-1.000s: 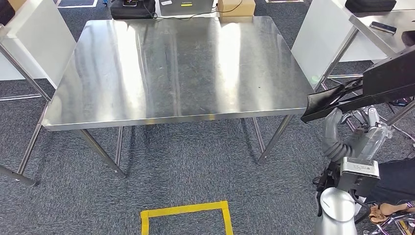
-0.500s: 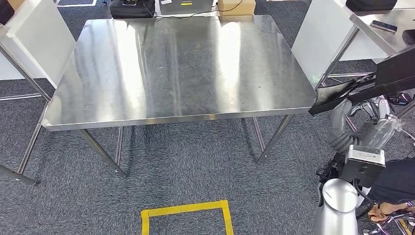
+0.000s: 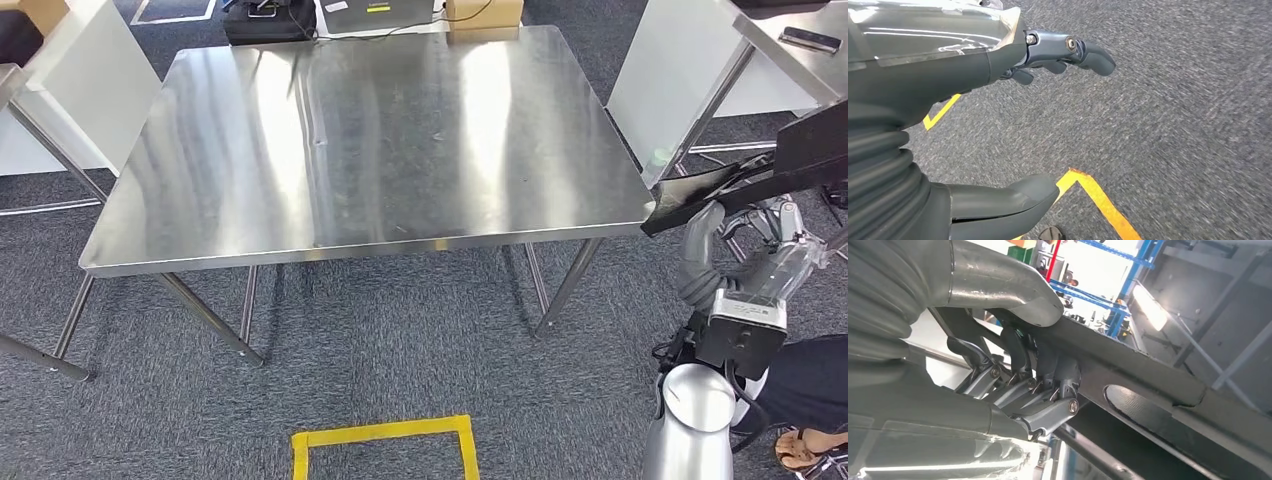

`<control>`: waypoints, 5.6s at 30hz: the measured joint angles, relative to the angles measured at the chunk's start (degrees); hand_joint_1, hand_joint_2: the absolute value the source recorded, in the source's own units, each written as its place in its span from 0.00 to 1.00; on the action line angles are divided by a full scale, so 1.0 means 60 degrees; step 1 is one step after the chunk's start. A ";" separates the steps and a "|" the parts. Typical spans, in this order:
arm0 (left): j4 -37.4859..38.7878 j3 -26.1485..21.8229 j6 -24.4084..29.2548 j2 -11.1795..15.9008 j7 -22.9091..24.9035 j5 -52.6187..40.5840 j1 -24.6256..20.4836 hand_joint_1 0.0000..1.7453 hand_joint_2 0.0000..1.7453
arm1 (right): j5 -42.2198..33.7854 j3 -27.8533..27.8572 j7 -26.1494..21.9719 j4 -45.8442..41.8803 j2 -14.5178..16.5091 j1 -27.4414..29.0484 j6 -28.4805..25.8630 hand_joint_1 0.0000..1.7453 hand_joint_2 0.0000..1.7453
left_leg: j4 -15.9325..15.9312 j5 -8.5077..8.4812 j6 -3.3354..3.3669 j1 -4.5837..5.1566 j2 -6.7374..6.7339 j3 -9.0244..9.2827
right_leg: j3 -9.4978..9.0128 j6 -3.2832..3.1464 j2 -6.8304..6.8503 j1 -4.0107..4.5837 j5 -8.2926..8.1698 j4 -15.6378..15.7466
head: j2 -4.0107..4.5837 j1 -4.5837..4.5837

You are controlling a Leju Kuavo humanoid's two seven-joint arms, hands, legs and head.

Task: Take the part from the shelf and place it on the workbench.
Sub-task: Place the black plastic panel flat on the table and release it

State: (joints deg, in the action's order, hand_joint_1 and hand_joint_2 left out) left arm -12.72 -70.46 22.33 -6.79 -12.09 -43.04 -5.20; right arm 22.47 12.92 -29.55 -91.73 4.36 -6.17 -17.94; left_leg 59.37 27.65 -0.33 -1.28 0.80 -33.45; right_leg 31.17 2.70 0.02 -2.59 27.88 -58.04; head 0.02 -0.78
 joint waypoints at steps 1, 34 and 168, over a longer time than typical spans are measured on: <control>0.0000 0.0002 0.0001 0.0001 0.0000 -0.0001 -0.0005 0.00 1.00 | 0.0000 0.0009 0.0000 0.0000 0.0025 -0.0013 0.0003 1.00 1.00 | 0.0431 0.0205 -0.0031 -0.0011 -0.0035 -0.0221 | -0.0041 -0.0072 0.0001 -0.0010 0.0025 0.0006 | 0.0000 0.0004; -0.0003 -0.0024 0.0070 0.0000 -0.0028 0.0171 -0.0008 0.00 1.00 | -0.0172 0.0047 -0.0203 0.0050 0.0189 0.0265 0.0316 1.00 1.00 | 0.1946 0.1189 0.0038 0.0140 -0.0062 -0.0757 | 0.0232 -0.0419 0.0017 0.0159 -0.0219 0.0039 | 0.0000 -0.0028; -0.0047 0.0209 -0.1224 0.0268 0.0033 -0.0808 -0.0190 0.00 1.00 | 0.8615 -0.4265 0.3848 1.1281 0.1961 -0.6530 0.0464 1.00 1.00 | -0.0138 -0.0238 0.0395 0.0151 -0.0051 -0.0143 | -0.0007 0.0098 -0.0020 0.0286 -0.0136 0.0241 | 0.0000 -0.0042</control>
State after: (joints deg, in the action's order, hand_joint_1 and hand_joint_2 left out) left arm -13.00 -69.20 14.98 -5.18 -11.89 -47.89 -6.34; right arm 74.16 -12.67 -6.46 -24.04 16.13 -45.35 -15.16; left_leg 58.55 26.22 2.04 -0.38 0.50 -34.31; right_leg 31.12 3.28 -0.10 -0.87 27.07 -56.60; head 0.02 -1.03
